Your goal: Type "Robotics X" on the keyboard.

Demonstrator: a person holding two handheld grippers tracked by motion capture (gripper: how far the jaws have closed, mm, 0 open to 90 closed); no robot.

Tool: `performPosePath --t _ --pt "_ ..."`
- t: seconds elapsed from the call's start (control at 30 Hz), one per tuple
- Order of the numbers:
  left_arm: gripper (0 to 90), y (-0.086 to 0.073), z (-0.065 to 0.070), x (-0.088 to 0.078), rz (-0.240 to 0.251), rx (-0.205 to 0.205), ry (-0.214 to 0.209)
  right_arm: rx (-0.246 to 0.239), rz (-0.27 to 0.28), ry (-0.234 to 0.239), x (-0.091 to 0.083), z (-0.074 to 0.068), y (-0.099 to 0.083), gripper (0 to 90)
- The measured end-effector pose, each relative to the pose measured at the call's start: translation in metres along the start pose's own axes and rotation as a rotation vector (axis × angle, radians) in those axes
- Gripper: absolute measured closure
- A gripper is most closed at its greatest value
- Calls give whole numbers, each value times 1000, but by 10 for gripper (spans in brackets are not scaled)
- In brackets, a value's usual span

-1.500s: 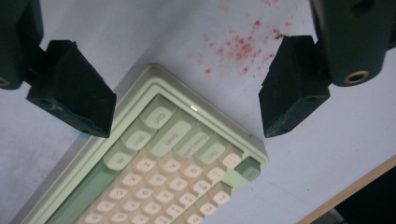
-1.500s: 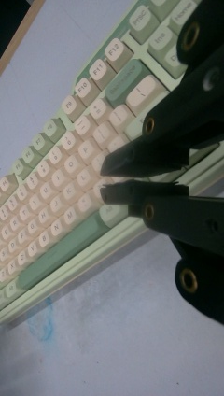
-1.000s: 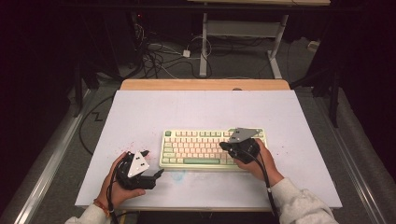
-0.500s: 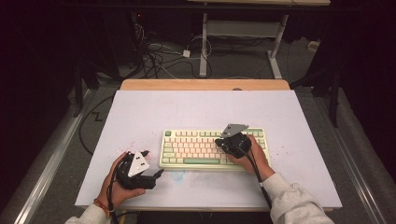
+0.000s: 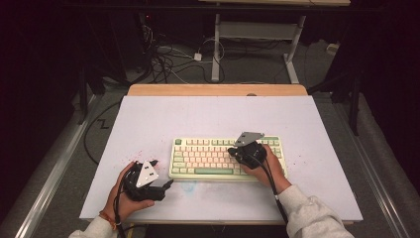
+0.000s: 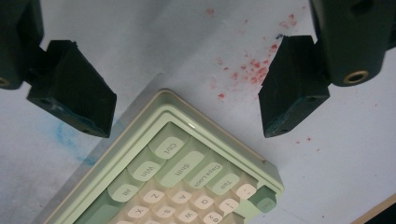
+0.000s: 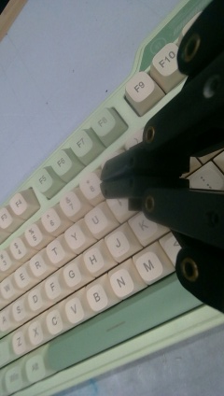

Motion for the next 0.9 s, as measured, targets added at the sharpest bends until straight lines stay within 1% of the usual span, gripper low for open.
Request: performPosePath --t 0.07,0.1,0.17,0.33,0.57,0.63,0.7,0.77,0.8,0.87,0.9 --pt "183 1 -1 0 5 0 12 10 13 5 -2 -1 1 899" --pt "185 1 -1 -1 5 -1 13 -1 14 4 -3 -1 1 897" --pt "185 1 -2 -1 6 -8 13 5 30 1 -5 -1 2 889" --pt "185 0 -1 0 -5 3 9 3 67 -10 -16 -2 6 862" --pt "185 -1 0 1 -11 10 6 -1 139 -21 -33 -2 11 800" --pt "185 -1 0 2 -12 11 7 -2 157 -23 -36 -2 12 751" --pt "185 -1 1 1 -10 9 5 -14 170 -28 -41 -3 13 715" --pt "185 -1 0 1 -10 9 5 -14 196 -35 -46 -2 14 642" --pt "185 -1 0 1 -8 6 5 -11 207 -40 -49 -2 14 621" --pt "185 0 -1 1 -6 -12 3 -13 222 -49 -54 -1 14 536" --pt "185 0 -1 1 -2 -23 -2 -15 236 -43 -57 -1 14 494"
Point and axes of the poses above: each handheld gripper's, and its own axes: x roughly forward along the jaws, y roughly out of its top, z roughly to its right, the point moved 7 cm from there along x, roughly forward along the jaws, and after that the axes turned 11 degrees about y, right-handed, at the moved point
